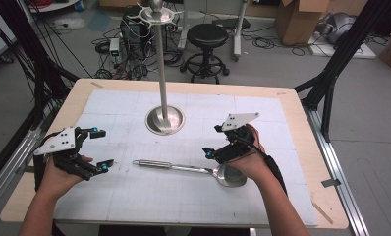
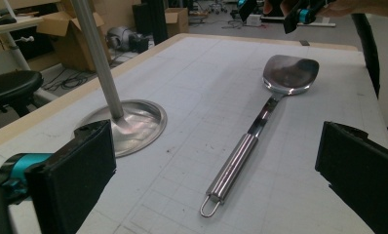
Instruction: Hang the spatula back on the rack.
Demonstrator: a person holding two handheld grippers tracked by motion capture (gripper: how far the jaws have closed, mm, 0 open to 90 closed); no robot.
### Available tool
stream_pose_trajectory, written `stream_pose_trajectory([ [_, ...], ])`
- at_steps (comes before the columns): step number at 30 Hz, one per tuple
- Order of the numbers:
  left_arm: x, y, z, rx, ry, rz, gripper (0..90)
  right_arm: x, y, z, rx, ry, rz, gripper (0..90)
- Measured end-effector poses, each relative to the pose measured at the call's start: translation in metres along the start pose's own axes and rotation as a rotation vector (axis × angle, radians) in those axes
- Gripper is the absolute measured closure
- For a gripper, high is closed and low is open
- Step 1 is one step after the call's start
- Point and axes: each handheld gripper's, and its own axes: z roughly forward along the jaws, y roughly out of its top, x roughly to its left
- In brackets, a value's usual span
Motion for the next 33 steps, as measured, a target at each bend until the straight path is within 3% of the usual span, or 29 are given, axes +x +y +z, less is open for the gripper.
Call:
stream_pose_trajectory([
  [7,-0.001,0.003,-0.007,-0.021,0.001,0.005,1.7,0.005,0.013,0.022,0.051,0.036,-0.025,11.1],
  [19,-0.003,0.004,-0.007,-0.01,0.015,0.021,1.7,0.014,0.025,0.063,0.166,0.099,-0.072,11.1],
  [26,-0.003,0.004,-0.007,-0.007,0.017,0.023,1.7,0.017,0.024,0.088,0.277,0.136,-0.092,11.0],
  [33,-0.004,0.004,-0.007,-0.001,0.02,0.032,1.7,0.024,0.026,0.106,0.333,0.17,-0.123,11.1],
])
